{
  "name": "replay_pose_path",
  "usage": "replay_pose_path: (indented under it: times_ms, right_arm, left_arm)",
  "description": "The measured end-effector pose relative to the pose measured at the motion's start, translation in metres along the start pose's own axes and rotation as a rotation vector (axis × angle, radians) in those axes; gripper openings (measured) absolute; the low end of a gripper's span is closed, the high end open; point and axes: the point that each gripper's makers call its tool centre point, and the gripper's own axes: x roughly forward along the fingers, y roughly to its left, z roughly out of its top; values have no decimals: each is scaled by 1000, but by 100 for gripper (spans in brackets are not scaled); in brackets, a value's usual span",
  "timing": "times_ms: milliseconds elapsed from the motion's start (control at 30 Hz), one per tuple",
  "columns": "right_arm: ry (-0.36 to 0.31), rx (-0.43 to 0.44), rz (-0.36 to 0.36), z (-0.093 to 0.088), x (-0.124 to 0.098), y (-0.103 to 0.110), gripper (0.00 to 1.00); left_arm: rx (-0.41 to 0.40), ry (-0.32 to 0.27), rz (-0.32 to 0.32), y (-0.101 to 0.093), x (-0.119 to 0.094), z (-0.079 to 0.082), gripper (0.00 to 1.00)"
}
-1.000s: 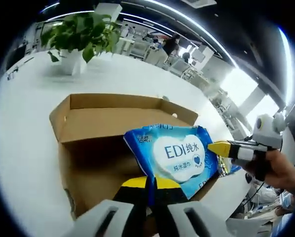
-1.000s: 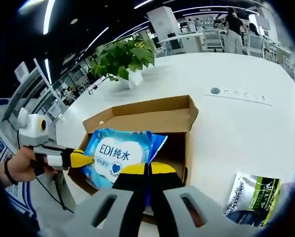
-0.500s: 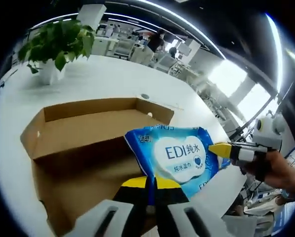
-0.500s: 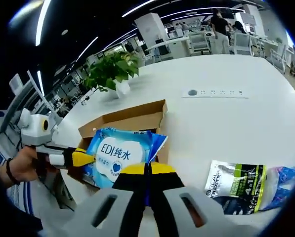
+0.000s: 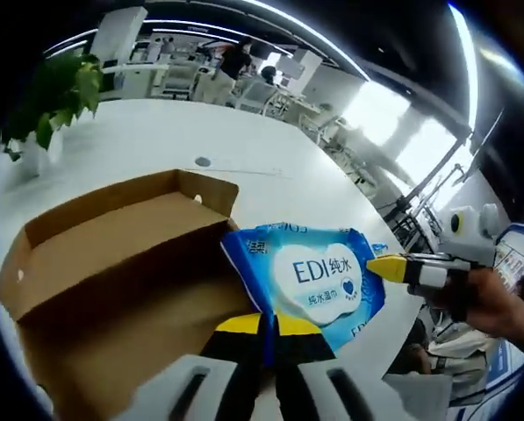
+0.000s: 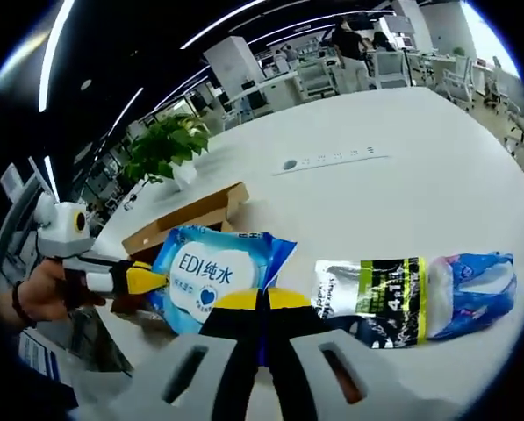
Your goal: Operate the shoe box by opening the lid, removing the specified soft item, and placing it in the target area until the item is outside and the box remains undamaged.
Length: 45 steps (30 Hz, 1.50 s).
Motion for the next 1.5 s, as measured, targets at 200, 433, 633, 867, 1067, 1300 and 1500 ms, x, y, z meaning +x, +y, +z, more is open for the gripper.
replay_pose_path:
  times_ms: [200, 433, 633, 867, 1067, 1300, 1500]
  right_arm:
    - [-26, 40, -37, -7, -20, -23, 0]
    - [-37, 83, -70, -21, -38, -46, 0]
    - [-38, 105, -98, -27, -51, -63, 0]
    - [-33, 116, -109, -29, -55, -78, 0]
    - [-17, 107, -105, -26, -50, -87, 0]
    - [12, 84, -86, -15, -37, -98, 0]
    - [39, 70, -76, -9, -27, -108, 0]
  left_arm:
    - [65, 32, -31, -24, 16, 1, 3]
    - [111, 69, -68, -50, 34, -5, 3]
    - [130, 90, -88, -64, 49, -9, 3]
    - [135, 104, -103, -76, 60, -10, 3]
    - [128, 111, -94, -76, 65, -10, 3]
    - [131, 111, -75, -74, 72, -8, 3]
    - [135, 121, -62, -72, 84, -7, 3]
